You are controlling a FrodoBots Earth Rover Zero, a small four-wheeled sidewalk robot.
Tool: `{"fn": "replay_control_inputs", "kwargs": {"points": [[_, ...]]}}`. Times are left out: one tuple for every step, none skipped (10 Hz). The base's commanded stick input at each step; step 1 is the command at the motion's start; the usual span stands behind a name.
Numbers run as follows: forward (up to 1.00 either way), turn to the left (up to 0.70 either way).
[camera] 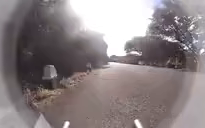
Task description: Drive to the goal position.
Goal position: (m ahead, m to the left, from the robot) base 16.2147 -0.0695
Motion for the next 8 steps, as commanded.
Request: {"fn": "replay_control_inputs", "kwargs": {"points": [[0.70, -0.35], [0.70, -0.34], [0.70, -0.33], [0.70, -0.13], [0.70, -0.06], [0.70, 0.00], [0.70, 0.00], [0.70, 0.00]]}}
